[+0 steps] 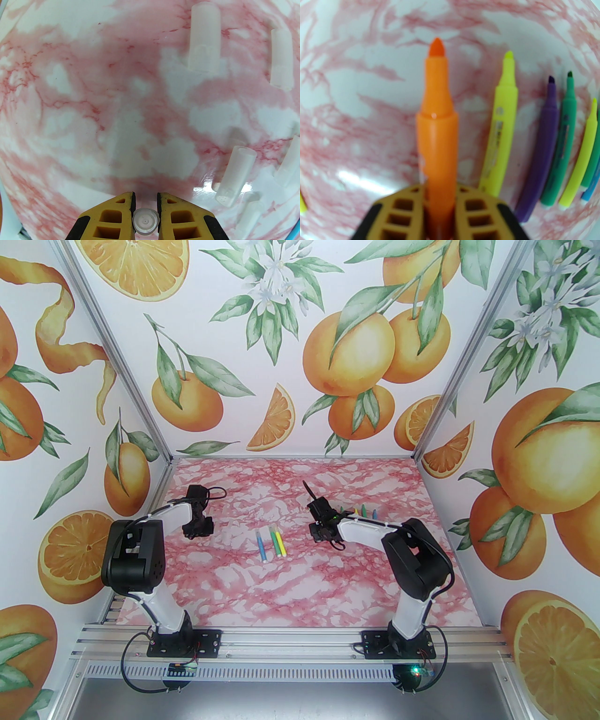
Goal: Open the pen caps
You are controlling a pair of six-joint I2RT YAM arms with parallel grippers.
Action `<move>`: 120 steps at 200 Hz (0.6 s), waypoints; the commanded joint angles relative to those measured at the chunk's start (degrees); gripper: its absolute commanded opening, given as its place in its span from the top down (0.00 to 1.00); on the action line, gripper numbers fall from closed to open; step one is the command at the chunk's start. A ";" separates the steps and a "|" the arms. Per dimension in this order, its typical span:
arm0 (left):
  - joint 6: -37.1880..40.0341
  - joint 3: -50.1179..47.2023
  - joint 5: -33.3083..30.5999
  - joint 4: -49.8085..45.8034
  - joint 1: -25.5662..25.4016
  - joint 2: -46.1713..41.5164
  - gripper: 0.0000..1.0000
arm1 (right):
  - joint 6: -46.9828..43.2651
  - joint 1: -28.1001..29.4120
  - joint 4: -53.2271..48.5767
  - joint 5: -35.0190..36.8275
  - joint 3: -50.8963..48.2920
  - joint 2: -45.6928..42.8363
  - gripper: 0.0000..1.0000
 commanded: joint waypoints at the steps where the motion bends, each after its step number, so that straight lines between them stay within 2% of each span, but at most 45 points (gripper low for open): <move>1: 0.13 0.35 3.29 1.31 0.52 0.69 0.84 | 0.65 -0.28 -1.16 1.72 0.95 1.25 0.74; 44: 0.00 0.24 3.35 1.49 0.96 -0.06 0.79 | 0.47 -0.29 -1.00 1.73 0.84 0.81 0.71; 49: 0.00 0.24 5.01 1.59 0.96 -0.13 0.79 | 0.48 -0.28 -1.01 1.78 0.85 0.68 0.71; 78: -0.02 0.15 5.89 1.61 0.96 -0.76 0.76 | 0.30 -0.28 -0.26 1.55 -0.03 -0.72 0.69; 120: -0.08 -0.02 6.42 1.57 1.22 -1.99 0.70 | 0.03 -0.19 2.58 0.54 -2.11 -3.78 0.64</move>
